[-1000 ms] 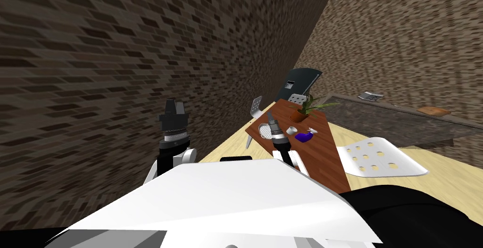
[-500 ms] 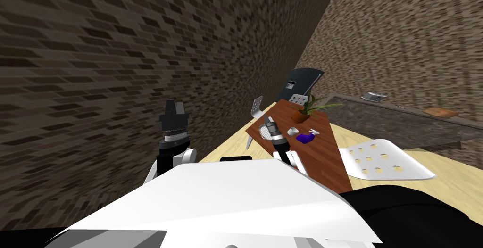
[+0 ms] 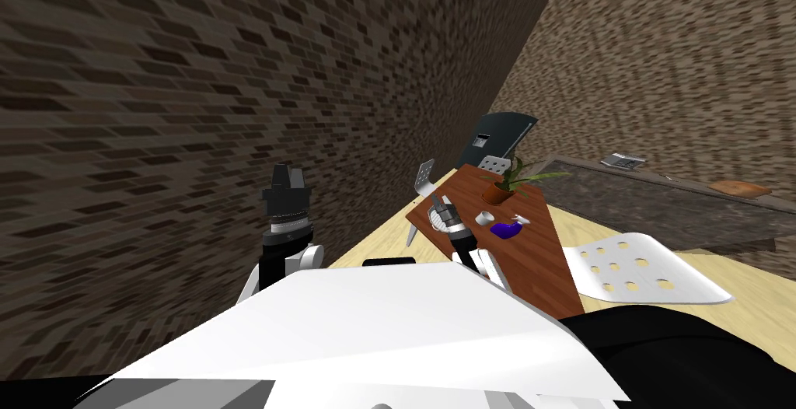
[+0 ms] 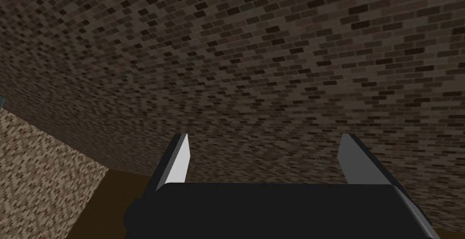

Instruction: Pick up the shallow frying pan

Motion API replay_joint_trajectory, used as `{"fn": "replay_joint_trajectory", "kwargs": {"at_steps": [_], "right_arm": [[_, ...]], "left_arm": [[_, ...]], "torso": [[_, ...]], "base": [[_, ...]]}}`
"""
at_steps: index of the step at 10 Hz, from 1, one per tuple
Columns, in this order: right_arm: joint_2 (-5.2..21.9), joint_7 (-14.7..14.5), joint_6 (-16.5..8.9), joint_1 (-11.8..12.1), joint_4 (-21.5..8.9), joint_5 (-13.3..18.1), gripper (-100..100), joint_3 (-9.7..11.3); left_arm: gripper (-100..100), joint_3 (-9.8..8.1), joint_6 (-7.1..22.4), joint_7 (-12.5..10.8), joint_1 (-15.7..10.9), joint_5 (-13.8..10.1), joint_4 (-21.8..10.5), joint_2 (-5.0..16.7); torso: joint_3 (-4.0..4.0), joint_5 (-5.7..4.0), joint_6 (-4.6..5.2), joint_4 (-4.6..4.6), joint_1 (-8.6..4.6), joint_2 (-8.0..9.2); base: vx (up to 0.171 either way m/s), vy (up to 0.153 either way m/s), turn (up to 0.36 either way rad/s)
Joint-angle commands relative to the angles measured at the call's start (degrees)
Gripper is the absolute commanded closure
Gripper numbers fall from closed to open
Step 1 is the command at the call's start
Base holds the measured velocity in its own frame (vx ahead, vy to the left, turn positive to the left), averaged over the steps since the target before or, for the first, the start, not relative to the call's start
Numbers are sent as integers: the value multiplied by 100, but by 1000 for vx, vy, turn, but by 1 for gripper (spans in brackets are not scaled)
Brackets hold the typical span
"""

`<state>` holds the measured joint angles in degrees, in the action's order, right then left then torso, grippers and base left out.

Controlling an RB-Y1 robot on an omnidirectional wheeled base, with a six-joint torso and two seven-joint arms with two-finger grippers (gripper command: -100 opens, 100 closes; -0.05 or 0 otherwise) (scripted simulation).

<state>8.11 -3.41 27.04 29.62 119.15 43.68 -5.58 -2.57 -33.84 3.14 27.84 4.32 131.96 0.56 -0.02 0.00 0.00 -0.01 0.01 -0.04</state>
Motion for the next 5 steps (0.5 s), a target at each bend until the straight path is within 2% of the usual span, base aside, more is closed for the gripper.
{"fn": "replay_joint_trajectory", "kwargs": {"at_steps": [1,2,4,5], "right_arm": [[26,-44,-6,-26,-74,286,-100,-36],[41,-144,11,-35,-231,462,-100,-111],[41,-144,11,-35,-231,713,-100,-111],[56,-244,27,-45,-391,937,-100,-186]], "left_arm": [[0,0,0,0,0,0,0,0],[0,0,0,0,0,0,0,0],[0,0,0,0,0,0,0,0],[0,0,0,0,0,0,0,0]], "torso": [[0,0,0,0,0,0],[0,0,0,0,0,0],[-1,0,0,0,0,-1],[1,0,1,0,0,1]], "base": [[11,3,20],[15,5,33],[9,2,9],[10,4,39]]}}
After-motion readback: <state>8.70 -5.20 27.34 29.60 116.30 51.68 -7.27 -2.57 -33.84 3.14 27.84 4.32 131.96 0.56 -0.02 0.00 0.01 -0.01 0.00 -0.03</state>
